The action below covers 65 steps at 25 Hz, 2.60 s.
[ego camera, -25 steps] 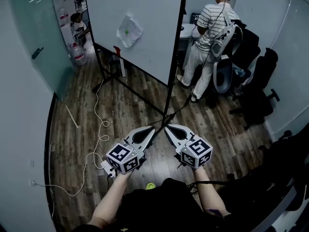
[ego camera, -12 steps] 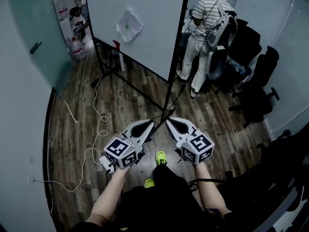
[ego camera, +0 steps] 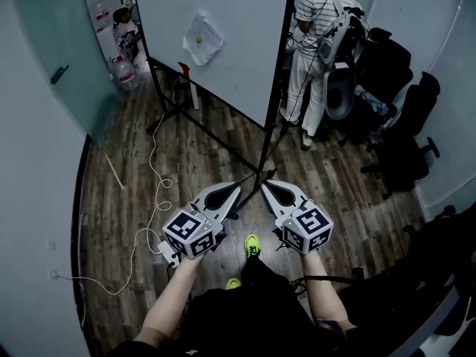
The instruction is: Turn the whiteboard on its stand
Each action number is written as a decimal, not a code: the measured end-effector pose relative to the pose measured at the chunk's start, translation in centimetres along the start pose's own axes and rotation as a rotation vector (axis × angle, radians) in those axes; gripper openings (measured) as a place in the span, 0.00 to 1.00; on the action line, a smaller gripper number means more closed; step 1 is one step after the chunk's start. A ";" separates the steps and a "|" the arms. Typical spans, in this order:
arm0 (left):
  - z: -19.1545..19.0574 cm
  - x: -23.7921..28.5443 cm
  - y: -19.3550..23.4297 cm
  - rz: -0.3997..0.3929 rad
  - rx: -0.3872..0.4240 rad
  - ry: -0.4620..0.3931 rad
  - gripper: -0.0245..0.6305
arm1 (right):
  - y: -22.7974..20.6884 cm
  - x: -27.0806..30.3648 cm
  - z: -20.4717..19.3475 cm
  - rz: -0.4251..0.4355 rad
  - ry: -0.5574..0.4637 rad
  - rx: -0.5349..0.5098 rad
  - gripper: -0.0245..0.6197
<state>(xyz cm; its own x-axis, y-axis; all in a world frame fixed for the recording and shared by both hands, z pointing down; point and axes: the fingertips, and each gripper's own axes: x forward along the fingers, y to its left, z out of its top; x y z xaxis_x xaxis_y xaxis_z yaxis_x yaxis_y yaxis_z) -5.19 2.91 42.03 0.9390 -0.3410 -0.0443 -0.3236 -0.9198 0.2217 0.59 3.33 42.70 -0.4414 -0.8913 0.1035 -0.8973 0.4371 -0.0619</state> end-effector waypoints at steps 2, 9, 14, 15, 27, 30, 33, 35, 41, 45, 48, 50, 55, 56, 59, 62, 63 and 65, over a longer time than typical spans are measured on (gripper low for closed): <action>0.1 0.7 0.4 0.002 0.001 -0.001 0.07 | -0.8 0.5 0.1 0.005 -0.005 0.001 0.08; 0.8 3.7 3.0 0.014 0.006 0.009 0.07 | -3.9 3.4 0.7 0.016 -0.012 0.003 0.08; 1.0 6.4 4.7 0.021 0.004 0.011 0.07 | -7.2 5.0 1.2 0.011 -0.013 0.003 0.08; 1.1 6.9 5.0 0.023 0.004 0.011 0.07 | -7.8 5.3 1.3 0.009 -0.013 0.004 0.08; 2.3 13.6 10.3 0.072 0.003 -0.006 0.07 | -15.2 10.5 2.9 0.050 -0.013 -0.011 0.08; 2.7 15.3 11.4 0.084 0.011 -0.016 0.07 | -16.9 11.5 3.6 0.069 -0.018 -0.020 0.08; 2.9 17.1 12.2 0.090 0.022 -0.024 0.07 | -18.5 12.2 4.0 0.084 -0.022 -0.027 0.08; 3.2 18.1 12.6 0.091 0.026 -0.031 0.07 | -19.5 12.7 4.3 0.089 -0.026 -0.030 0.08; 3.9 20.1 13.6 0.092 0.039 -0.032 0.07 | -21.9 14.1 5.8 0.079 -0.050 -0.051 0.11; 3.9 21.2 14.0 0.096 0.045 -0.025 0.07 | -23.1 14.7 6.6 0.072 -0.053 -0.063 0.15; 4.4 21.9 14.6 0.093 0.058 -0.031 0.07 | -24.1 15.2 7.1 0.054 -0.059 -0.068 0.17; 4.8 22.2 15.1 0.087 0.068 -0.037 0.08 | -24.6 15.6 7.2 0.042 -0.060 -0.071 0.18; 5.5 22.6 16.4 0.076 0.075 -0.038 0.09 | -25.9 16.7 7.8 0.003 -0.065 -0.073 0.21; 5.6 22.7 16.7 0.073 0.077 -0.036 0.10 | -26.1 17.0 8.0 -0.004 -0.066 -0.075 0.23; 6.0 23.2 17.4 0.062 0.082 -0.037 0.10 | -27.0 17.7 8.7 -0.025 -0.069 -0.084 0.28; 6.0 23.7 18.1 0.048 0.080 -0.027 0.11 | -27.9 18.7 9.1 -0.042 -0.064 -0.086 0.35; 5.9 23.8 18.4 0.045 0.079 -0.022 0.11 | -28.1 19.0 9.1 -0.046 -0.059 -0.089 0.40; 6.0 24.0 18.8 0.041 0.076 -0.022 0.11 | -28.6 19.4 9.4 -0.060 -0.053 -0.101 0.45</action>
<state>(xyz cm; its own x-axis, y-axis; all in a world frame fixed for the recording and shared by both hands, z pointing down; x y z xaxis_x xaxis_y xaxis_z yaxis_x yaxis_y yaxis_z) 10.59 -23.77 39.29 0.9222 -0.3823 -0.0585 -0.3706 -0.9167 0.1494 17.78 -27.63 37.20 -0.3883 -0.9201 0.0513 -0.9196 0.3905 0.0431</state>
